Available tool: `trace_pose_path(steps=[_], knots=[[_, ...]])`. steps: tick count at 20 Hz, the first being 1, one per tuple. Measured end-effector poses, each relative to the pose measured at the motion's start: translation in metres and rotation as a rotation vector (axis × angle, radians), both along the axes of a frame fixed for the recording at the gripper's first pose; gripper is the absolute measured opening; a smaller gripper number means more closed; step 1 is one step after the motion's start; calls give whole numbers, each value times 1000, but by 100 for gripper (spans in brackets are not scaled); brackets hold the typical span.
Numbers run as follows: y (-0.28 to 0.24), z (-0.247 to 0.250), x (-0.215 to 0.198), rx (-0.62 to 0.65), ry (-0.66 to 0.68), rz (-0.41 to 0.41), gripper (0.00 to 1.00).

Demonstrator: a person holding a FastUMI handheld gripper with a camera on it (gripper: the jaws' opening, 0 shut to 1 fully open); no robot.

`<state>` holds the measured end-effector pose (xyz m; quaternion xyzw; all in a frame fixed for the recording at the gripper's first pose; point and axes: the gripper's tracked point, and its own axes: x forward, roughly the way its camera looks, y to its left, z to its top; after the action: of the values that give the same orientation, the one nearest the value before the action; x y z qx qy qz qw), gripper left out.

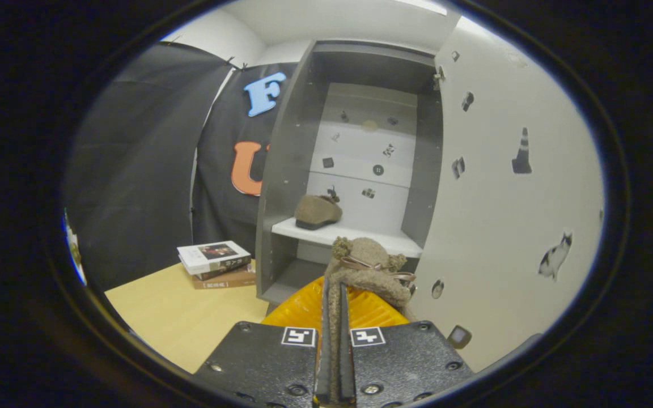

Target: Open the shoe cabinet door, grab the shoes and put them into the shoe cabinet, then close the shoe cabinet door.

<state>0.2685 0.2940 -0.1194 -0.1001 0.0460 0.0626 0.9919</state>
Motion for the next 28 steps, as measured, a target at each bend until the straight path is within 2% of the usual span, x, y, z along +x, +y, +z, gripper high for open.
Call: trace_pose_path(steps=[3, 7, 10, 18, 24, 28], knots=[[-9, 28, 14, -48, 17, -13, 9], [-14, 42, 34, -146, 123, -12, 9], [-14, 62, 53, -193, 125, -26, 9], [-5, 107, 110, -112, 115, -61, 9], [-12, 93, 184, -76, 171, -125, 9], [-9, 65, 235, -111, 234, -154, 9]])
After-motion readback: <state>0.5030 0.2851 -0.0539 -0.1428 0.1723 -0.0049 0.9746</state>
